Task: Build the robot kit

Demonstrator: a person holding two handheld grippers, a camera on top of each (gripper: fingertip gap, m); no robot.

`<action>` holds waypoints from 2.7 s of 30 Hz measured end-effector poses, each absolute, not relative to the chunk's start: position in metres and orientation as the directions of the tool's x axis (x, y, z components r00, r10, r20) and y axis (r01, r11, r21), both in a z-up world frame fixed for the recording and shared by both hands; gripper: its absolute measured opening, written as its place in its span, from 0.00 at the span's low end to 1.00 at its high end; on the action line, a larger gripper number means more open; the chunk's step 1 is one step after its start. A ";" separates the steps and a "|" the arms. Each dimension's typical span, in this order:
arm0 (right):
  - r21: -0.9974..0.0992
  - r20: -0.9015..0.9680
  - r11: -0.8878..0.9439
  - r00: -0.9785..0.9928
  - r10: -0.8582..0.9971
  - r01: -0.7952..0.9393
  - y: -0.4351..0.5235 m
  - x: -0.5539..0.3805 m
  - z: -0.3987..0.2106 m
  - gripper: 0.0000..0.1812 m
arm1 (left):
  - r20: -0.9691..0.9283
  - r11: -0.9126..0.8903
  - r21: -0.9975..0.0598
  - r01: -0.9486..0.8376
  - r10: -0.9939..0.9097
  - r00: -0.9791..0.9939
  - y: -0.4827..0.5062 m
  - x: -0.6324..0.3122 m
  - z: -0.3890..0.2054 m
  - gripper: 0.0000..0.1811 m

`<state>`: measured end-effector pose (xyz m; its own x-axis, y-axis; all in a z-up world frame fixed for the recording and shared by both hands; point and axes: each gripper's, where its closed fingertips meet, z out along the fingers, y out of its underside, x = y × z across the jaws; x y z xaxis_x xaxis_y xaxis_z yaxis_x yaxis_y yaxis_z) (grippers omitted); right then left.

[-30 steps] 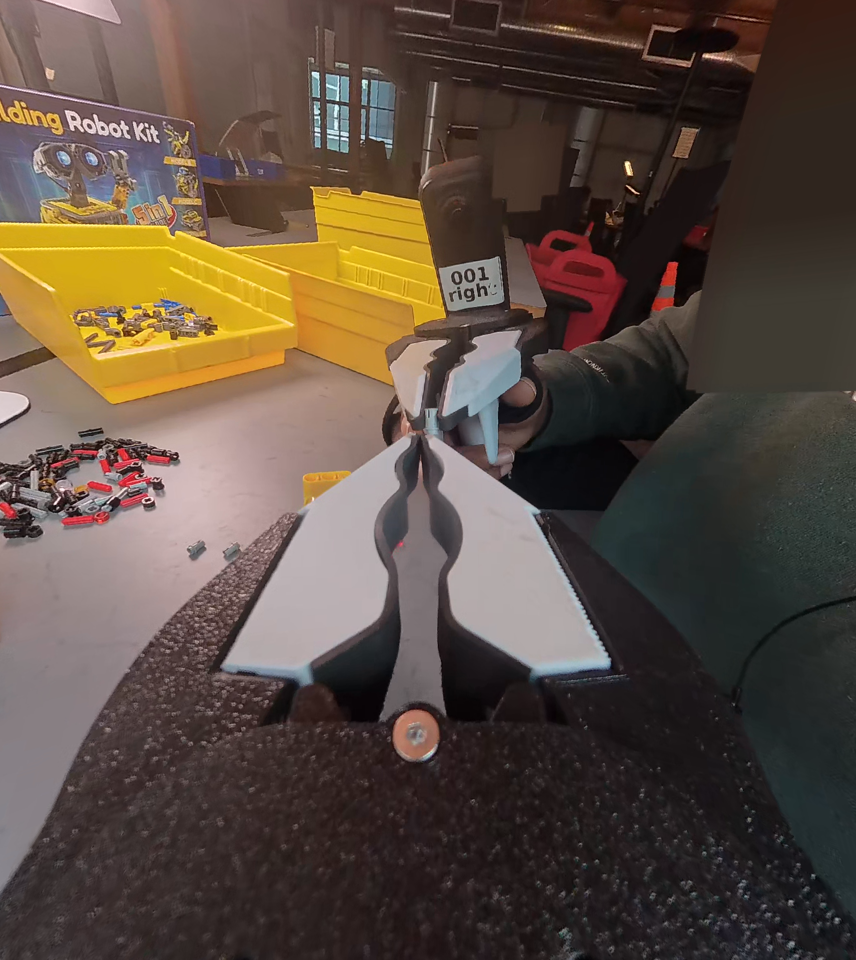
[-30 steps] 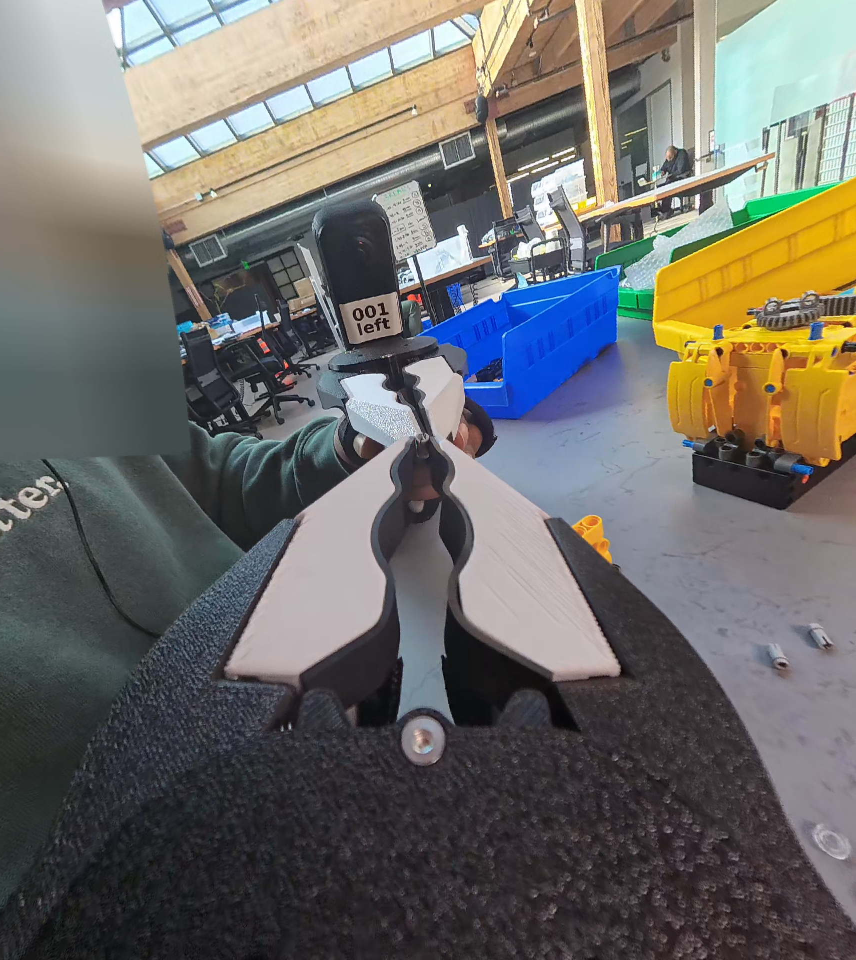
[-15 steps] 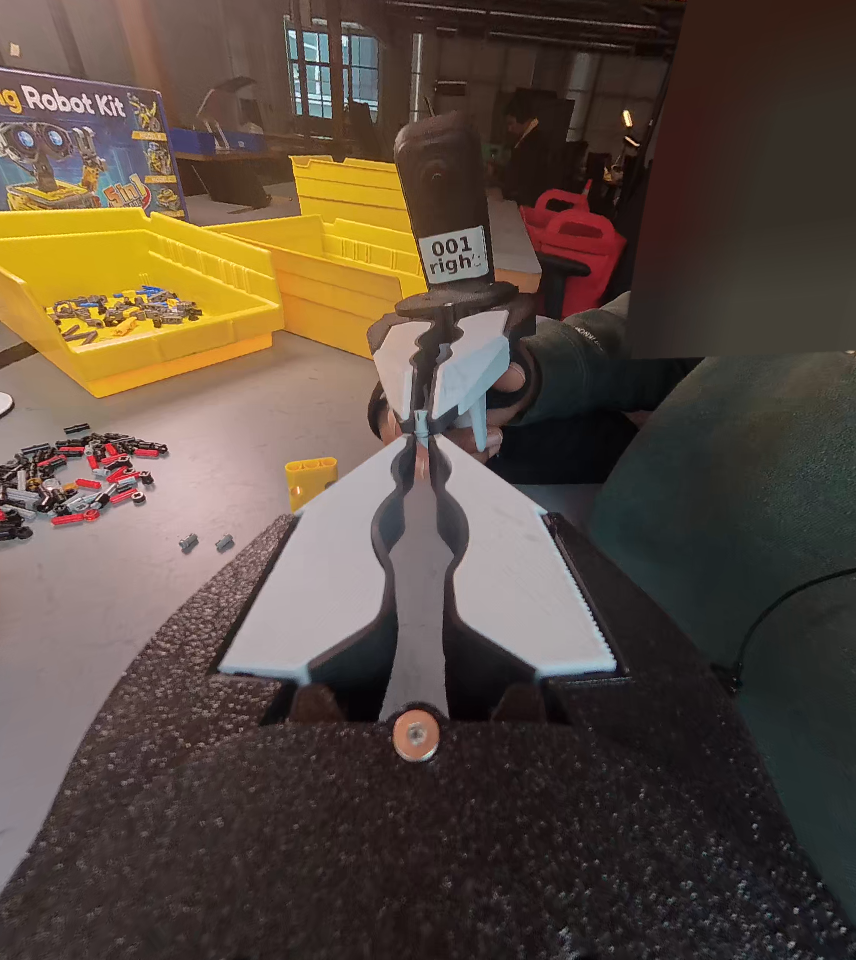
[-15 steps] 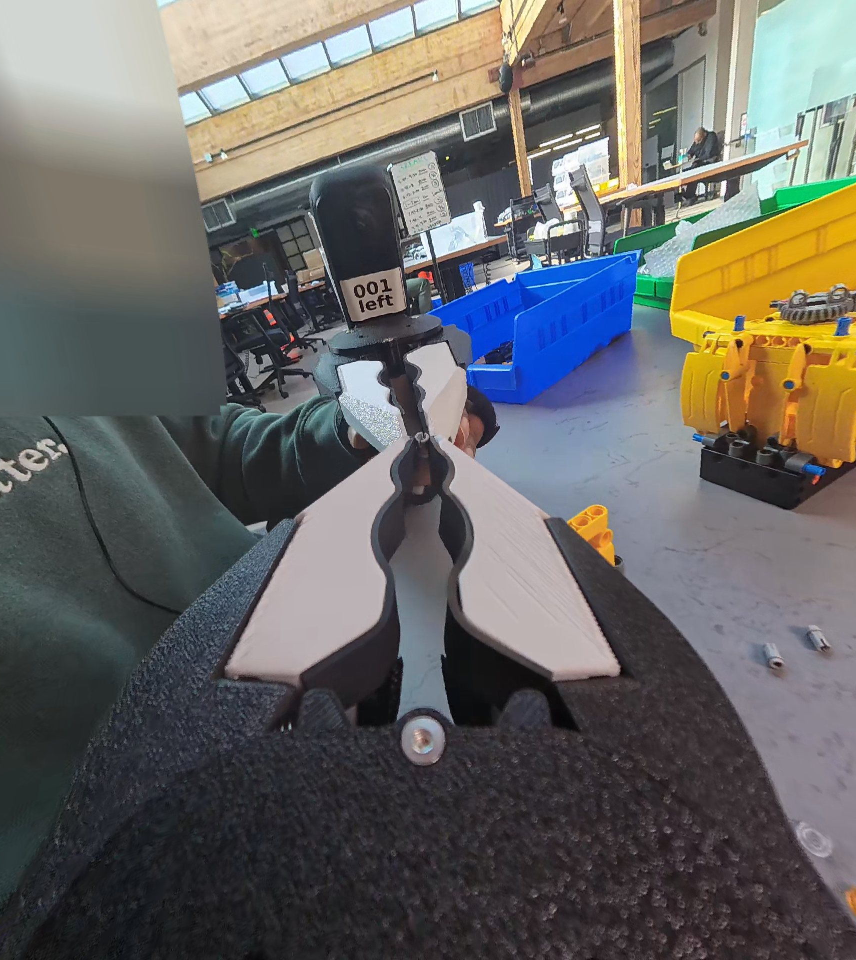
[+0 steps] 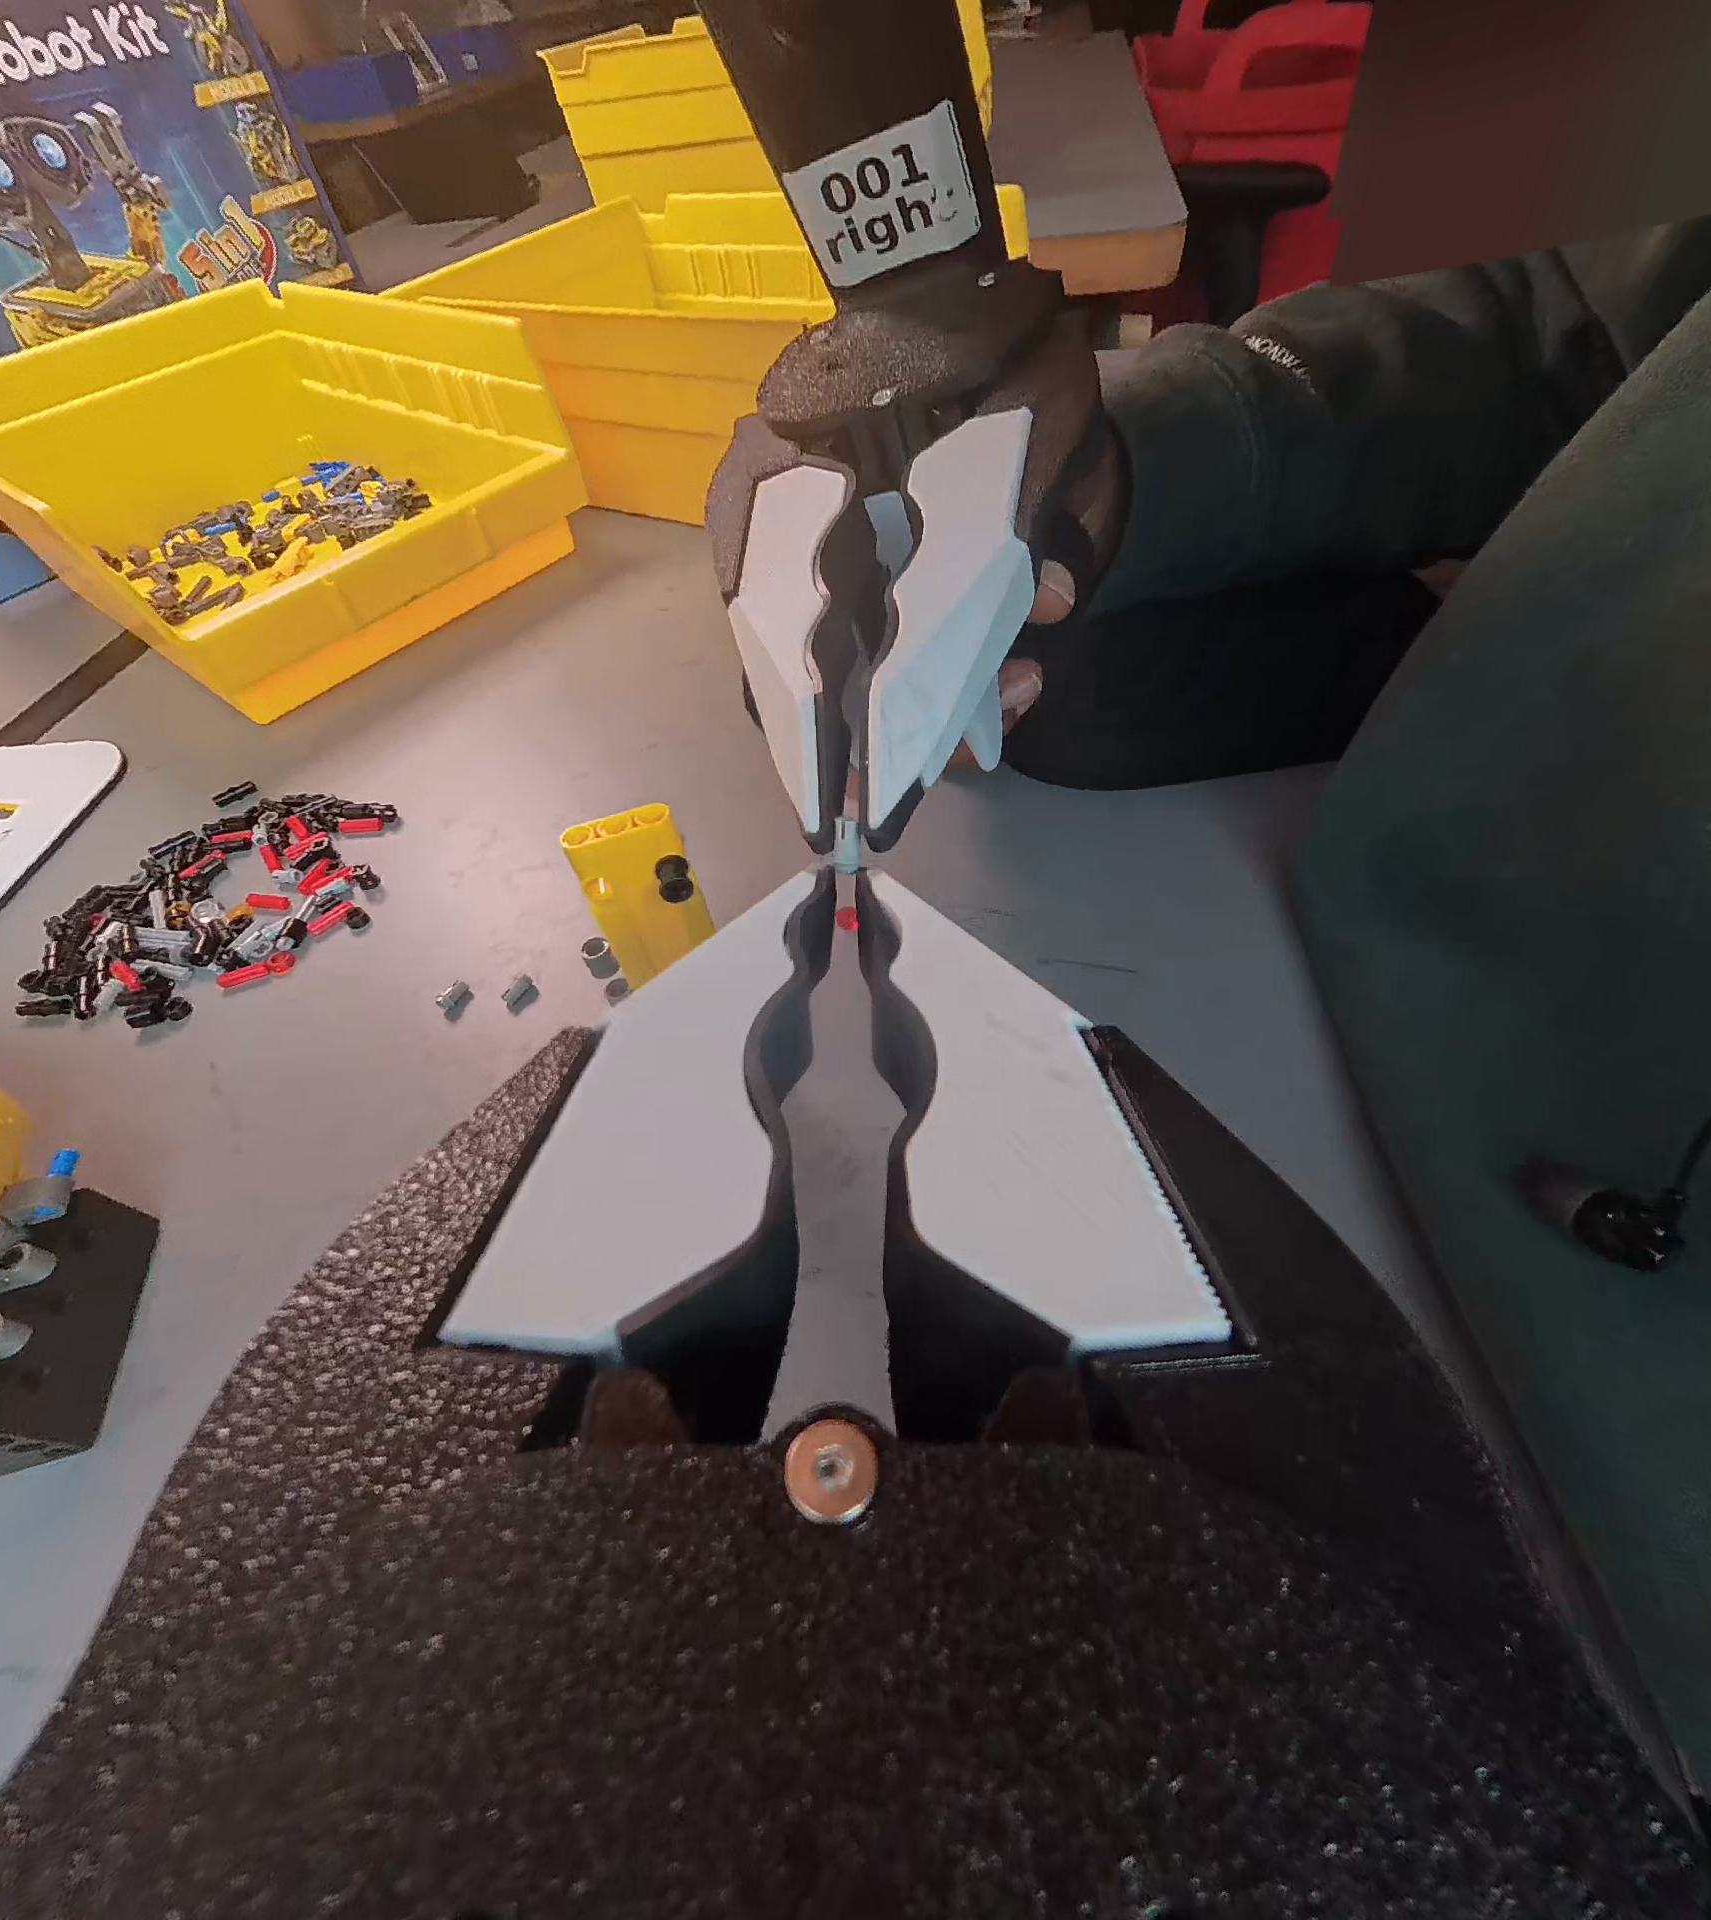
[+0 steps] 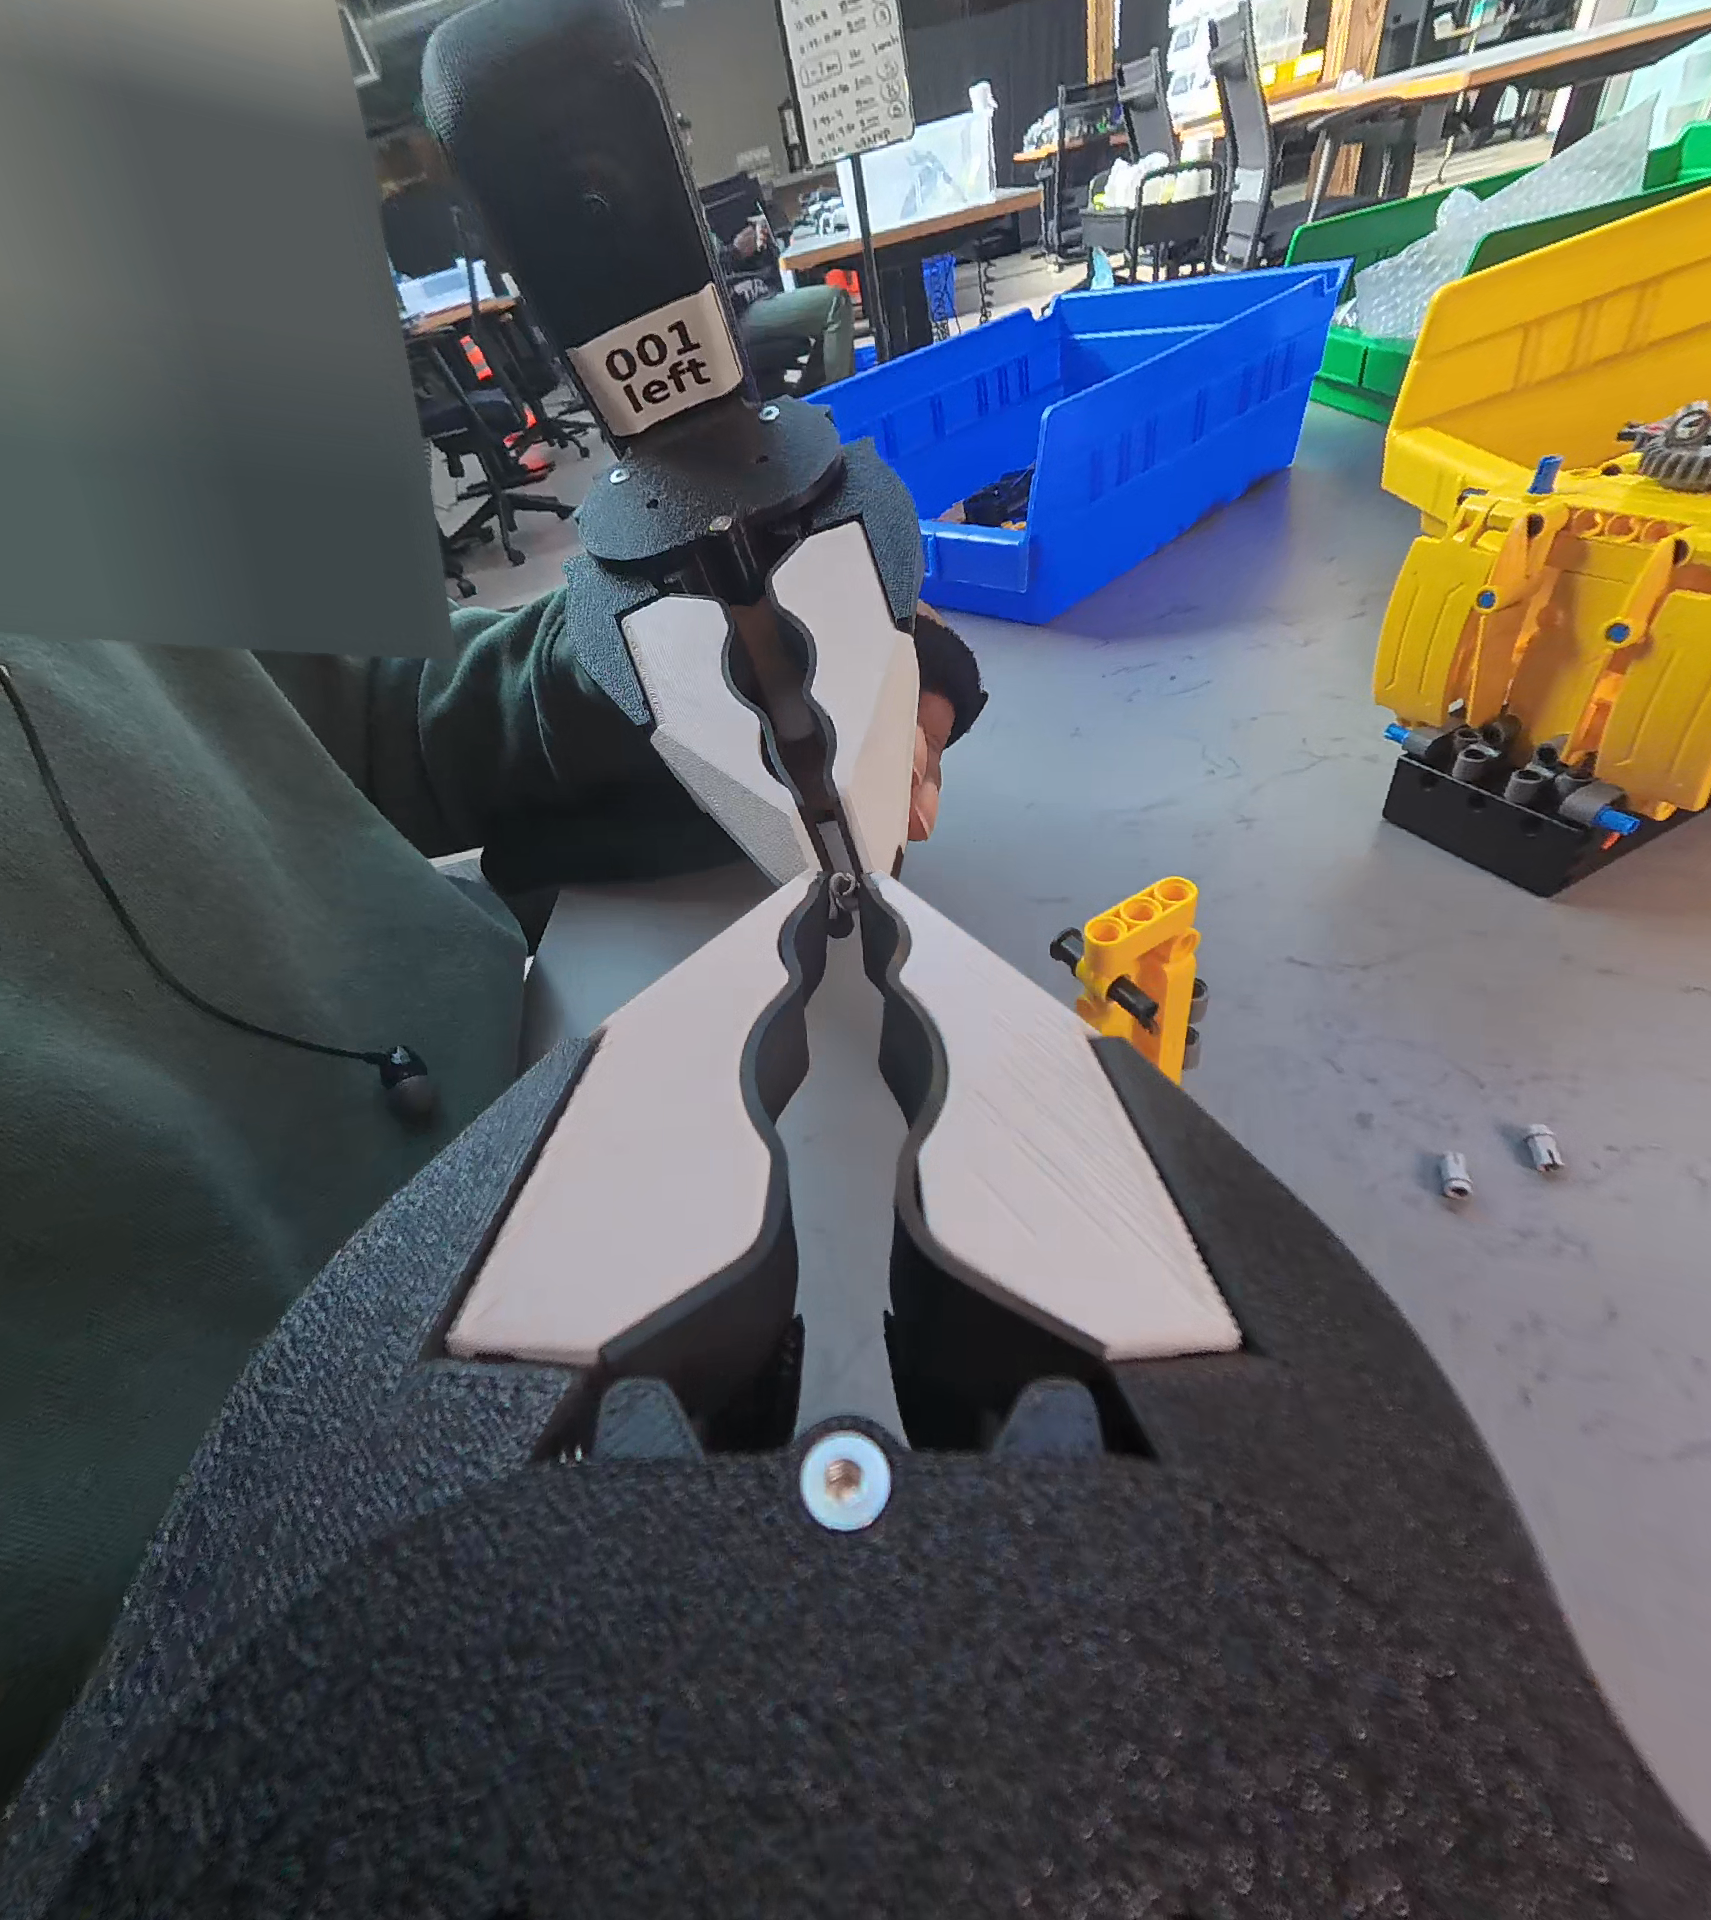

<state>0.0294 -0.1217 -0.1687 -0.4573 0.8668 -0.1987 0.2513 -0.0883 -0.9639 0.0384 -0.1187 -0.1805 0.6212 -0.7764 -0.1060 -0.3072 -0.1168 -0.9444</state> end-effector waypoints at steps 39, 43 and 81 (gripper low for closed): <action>-0.611 -0.106 0.267 -0.411 0.905 0.745 -0.072 0.073 -0.260 0.02 | -0.245 -0.260 -0.792 -0.552 -0.693 0.678 -0.099 0.009 -0.241 0.06; -0.546 -0.063 0.350 -0.454 0.889 0.761 -0.072 0.071 -0.261 0.02 | -0.239 -0.260 -0.797 -0.546 -0.694 0.679 -0.099 0.009 -0.240 0.06; -0.703 -0.088 0.332 -0.540 0.837 0.630 -0.124 0.056 -0.205 0.02 | -0.130 -0.140 -0.899 -0.415 -0.819 0.559 -0.119 0.067 -0.212 0.04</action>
